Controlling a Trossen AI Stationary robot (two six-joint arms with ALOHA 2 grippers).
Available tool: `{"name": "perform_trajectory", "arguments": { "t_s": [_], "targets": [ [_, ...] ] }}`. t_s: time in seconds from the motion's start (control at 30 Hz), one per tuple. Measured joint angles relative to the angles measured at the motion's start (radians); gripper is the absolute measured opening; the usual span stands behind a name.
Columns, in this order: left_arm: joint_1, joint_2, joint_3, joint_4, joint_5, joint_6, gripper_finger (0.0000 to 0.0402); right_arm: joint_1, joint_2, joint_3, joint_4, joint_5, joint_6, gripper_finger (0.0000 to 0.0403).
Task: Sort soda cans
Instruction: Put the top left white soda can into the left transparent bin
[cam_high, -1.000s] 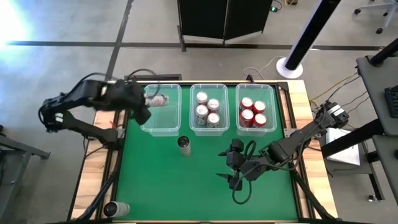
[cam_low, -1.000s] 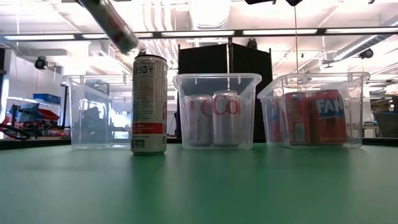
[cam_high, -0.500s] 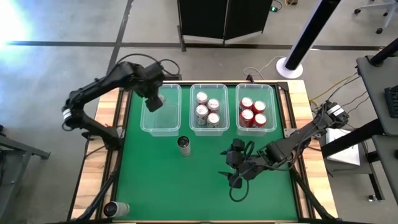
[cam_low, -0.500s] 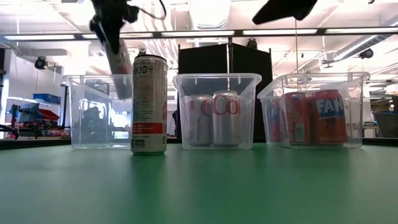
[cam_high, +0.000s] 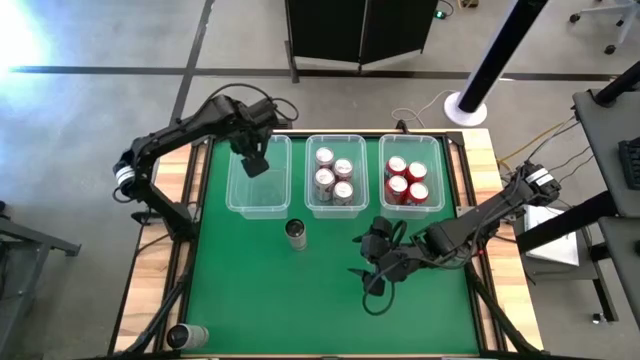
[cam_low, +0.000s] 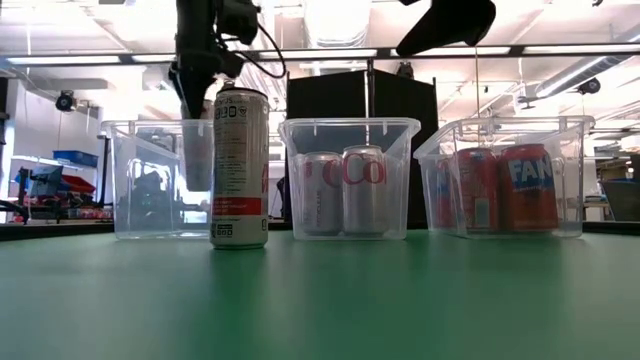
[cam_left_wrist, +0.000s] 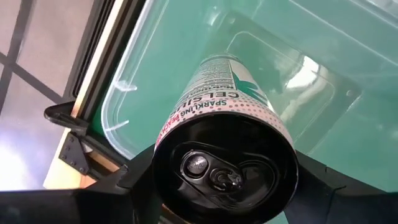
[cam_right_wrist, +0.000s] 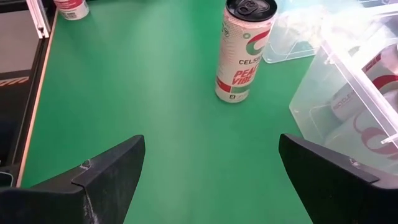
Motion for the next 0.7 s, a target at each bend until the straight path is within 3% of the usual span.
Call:
{"name": "perform_trajectory", "arguments": {
  "t_s": [0.7],
  "targets": [
    [0.059, 0.001, -0.215, 0.18, 0.021, -0.004, 0.0229, 0.0, 0.0, -0.014, 0.0, 0.0, 0.032, 0.0365]
  ]
}}
